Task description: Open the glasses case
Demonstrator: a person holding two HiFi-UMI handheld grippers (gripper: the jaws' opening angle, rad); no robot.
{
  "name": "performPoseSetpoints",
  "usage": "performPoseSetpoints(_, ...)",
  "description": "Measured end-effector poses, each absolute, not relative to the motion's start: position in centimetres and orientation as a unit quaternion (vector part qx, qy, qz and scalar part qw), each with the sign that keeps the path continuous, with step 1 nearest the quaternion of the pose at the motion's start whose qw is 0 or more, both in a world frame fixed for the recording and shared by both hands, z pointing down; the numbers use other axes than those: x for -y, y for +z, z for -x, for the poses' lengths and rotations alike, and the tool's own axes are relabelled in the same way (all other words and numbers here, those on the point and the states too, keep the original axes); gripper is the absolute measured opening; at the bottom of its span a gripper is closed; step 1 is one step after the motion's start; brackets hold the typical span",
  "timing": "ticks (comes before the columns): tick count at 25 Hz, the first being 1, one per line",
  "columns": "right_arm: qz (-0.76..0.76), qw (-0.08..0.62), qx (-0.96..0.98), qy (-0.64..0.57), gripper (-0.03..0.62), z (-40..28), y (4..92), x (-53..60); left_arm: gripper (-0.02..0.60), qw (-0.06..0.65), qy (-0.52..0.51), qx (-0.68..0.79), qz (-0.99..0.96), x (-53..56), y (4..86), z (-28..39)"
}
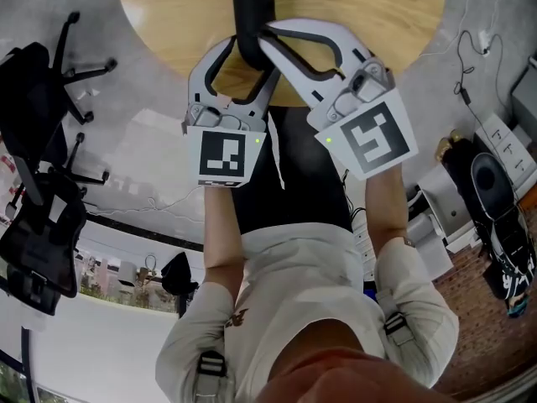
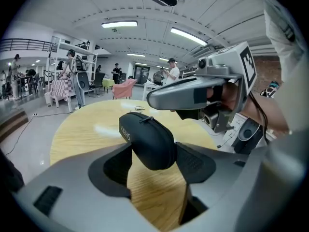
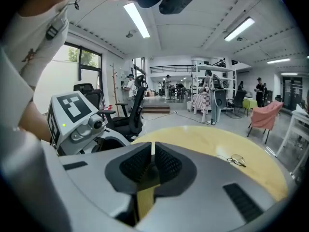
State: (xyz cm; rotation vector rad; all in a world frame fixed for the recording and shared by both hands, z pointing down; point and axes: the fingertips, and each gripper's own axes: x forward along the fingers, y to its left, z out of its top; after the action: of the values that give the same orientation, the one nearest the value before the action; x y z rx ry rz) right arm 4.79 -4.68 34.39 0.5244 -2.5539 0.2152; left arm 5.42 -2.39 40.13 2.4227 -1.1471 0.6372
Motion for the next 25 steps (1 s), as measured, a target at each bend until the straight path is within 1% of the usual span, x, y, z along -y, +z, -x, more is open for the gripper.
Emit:
performPoseSetpoints(2,-0.175,0.270,0.944,0.075,0.036,-3.9,34.5,4.3,0.298,0.192,0.226,0.405,-0.865,2.2,40.1,-5.1)
performPoseSetpoints(4,-0.158,0.275,0.946,0.071,0.097,-2.8,34.7,4.0,0.298,0.190,0.223,0.400,-0.868,1.9,40.1,-4.7)
performPoseSetpoints(6,-0.143,0.288,0.945,0.064,0.114,-2.0,35.2,3.7,0.298,0.188,0.222,0.396,-0.871,1.7,40.2,-4.3)
performPoseSetpoints(10,-0.116,0.327,0.937,0.039,0.112,-0.6,36.3,3.3,0.298,0.187,0.229,0.391,-0.871,1.3,40.4,-3.2)
performPoseSetpoints(12,-0.101,0.338,0.935,0.035,0.089,-0.2,36.4,3.0,0.296,0.186,0.228,0.392,-0.872,1.2,40.4,-3.0)
performPoseSetpoints(14,-0.098,0.346,0.933,0.033,0.048,0.1,36.4,2.9,0.296,0.186,0.226,0.392,-0.872,1.2,40.4,-2.7)
performPoseSetpoints(16,-0.098,0.354,0.930,0.028,0.046,0.5,36.4,2.9,0.295,0.187,0.224,0.390,-0.873,1.1,40.4,-2.4)
performPoseSetpoints(24,-0.119,0.350,0.929,0.031,0.040,1.0,35.7,3.2,0.291,0.188,0.208,0.382,-0.881,0.9,40.2,-1.4)
performPoseSetpoints(25,-0.123,0.346,0.929,0.035,0.030,1.0,35.6,3.3,0.291,0.187,0.205,0.380,-0.882,0.9,40.1,-1.3)
